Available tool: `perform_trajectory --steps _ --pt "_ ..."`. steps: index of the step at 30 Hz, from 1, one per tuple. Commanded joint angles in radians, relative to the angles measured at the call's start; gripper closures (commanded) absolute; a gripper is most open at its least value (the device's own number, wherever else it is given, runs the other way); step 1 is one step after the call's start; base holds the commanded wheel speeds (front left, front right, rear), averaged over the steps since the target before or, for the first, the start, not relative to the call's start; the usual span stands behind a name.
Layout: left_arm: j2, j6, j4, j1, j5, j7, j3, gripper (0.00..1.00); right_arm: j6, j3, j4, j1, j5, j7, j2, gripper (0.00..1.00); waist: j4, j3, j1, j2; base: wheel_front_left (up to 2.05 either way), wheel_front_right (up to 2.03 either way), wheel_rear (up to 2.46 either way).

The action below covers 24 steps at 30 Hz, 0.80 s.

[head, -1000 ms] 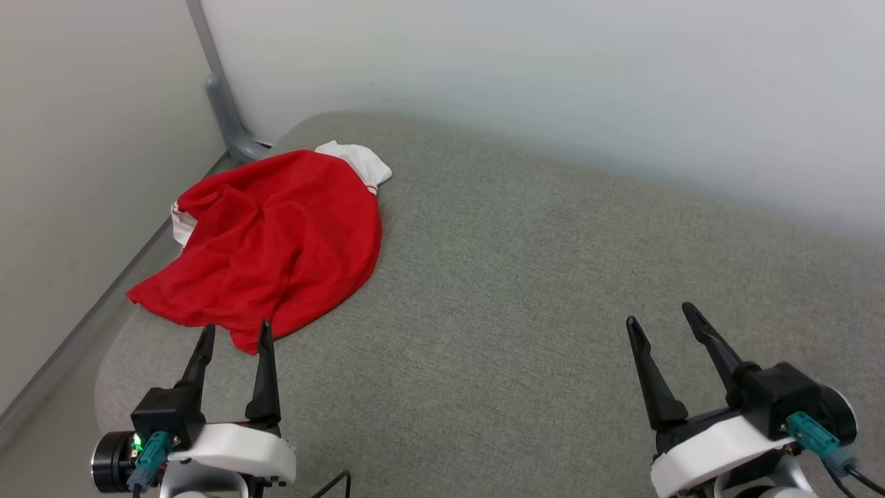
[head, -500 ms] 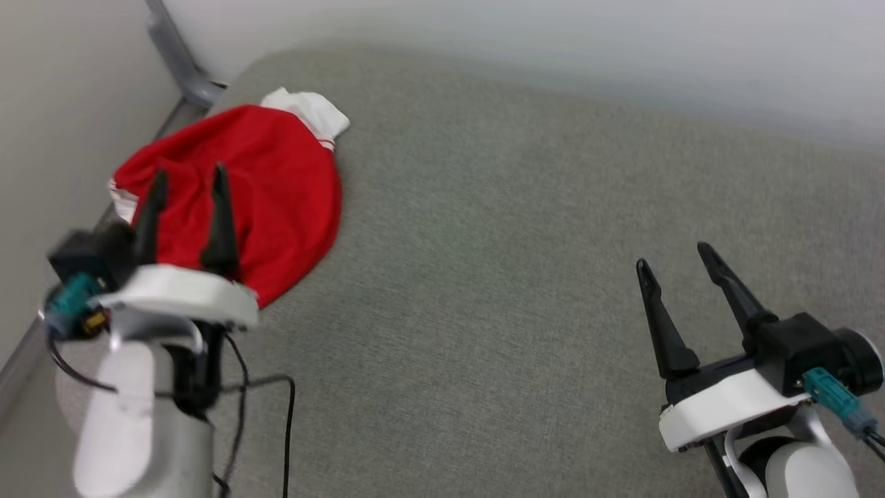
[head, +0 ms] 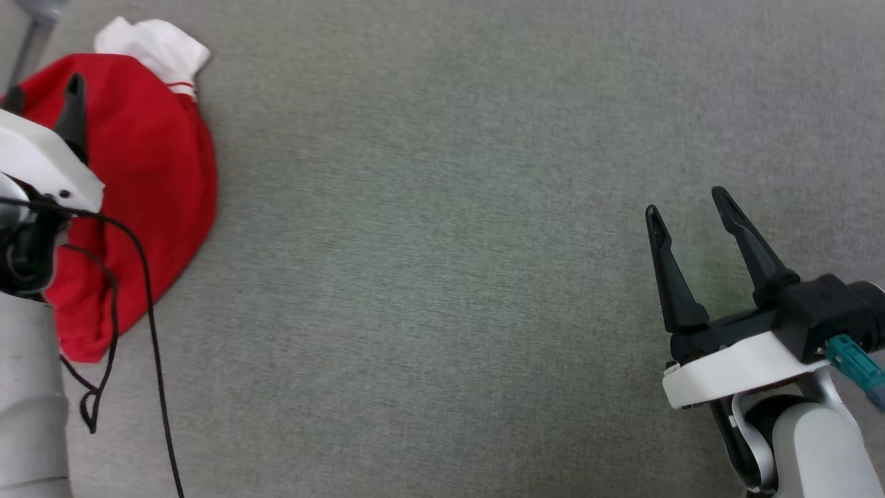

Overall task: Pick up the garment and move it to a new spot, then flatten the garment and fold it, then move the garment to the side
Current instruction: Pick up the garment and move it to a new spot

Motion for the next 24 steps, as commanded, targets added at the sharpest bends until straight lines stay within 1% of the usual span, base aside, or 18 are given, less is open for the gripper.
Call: perform_trajectory --steps 1,3,6,12,15,18,19,20,21,22,24 --pt "0.009 -0.003 0.014 -0.012 -0.008 0.034 0.000 0.00 0.000 0.002 0.001 -0.020 0.004 -0.008 0.000 0.00 -0.047 0.052 -0.0001 0.0000 0.00 0.00 0.00" --pt "0.043 -0.009 0.042 -0.025 -0.021 0.119 -0.001 0.00 0.000 0.003 0.009 -0.031 0.010 -0.012 0.000 0.00 -0.059 0.069 -0.0001 0.0000 0.00 0.00 0.00" --pt "0.078 -0.007 0.076 -0.035 -0.034 0.225 -0.004 0.00 0.000 0.000 0.019 -0.043 0.014 -0.023 0.001 0.00 -0.068 0.091 -0.0001 0.0000 0.00 0.00 0.00" --pt "0.133 0.007 0.173 -0.018 -0.044 0.373 -0.002 0.00 0.000 0.016 0.040 -0.069 0.022 -0.038 0.000 0.00 -0.086 0.108 -0.0001 0.0000 0.00 0.00 0.00" --pt "0.151 0.012 0.208 -0.004 -0.041 0.438 -0.012 0.00 0.000 0.019 0.050 -0.076 0.025 -0.041 0.001 0.00 -0.092 0.105 -0.0001 0.0000 0.00 0.00 0.00" --pt "0.129 0.020 0.239 0.012 -0.055 0.499 -0.022 0.00 0.000 0.021 0.043 -0.073 0.027 -0.043 0.001 0.00 -0.092 0.102 -0.0001 0.0000 0.00 0.00 0.00" --pt "0.124 0.021 0.246 0.016 -0.061 0.519 -0.025 0.10 0.000 0.023 0.040 -0.072 0.028 -0.042 0.001 0.00 -0.091 0.099 -0.0001 0.0000 0.00 0.00 0.00" --pt "0.119 0.021 0.249 0.021 -0.065 0.529 -0.028 0.53 0.000 0.024 0.038 -0.070 0.031 -0.040 0.000 0.00 -0.091 0.096 -0.0001 0.0000 0.00 0.00 0.00" --pt "0.114 0.025 0.248 0.026 -0.064 0.516 -0.027 0.86 0.000 0.028 0.035 -0.070 0.030 -0.038 0.001 0.00 -0.092 0.093 -0.0001 0.0000 0.00 0.00 0.00" --pt "0.106 0.026 0.251 0.029 -0.064 0.496 -0.028 1.00 0.000 0.029 0.036 -0.069 0.031 -0.037 0.000 0.00 -0.093 0.087 -0.0001 0.0000 0.00 0.00 0.00" --pt "0.111 0.021 0.240 0.021 -0.055 0.451 -0.030 1.00 0.000 0.026 0.035 -0.063 0.031 -0.035 0.000 0.00 -0.090 0.071 -0.0001 0.0000 0.00 0.00 0.00"
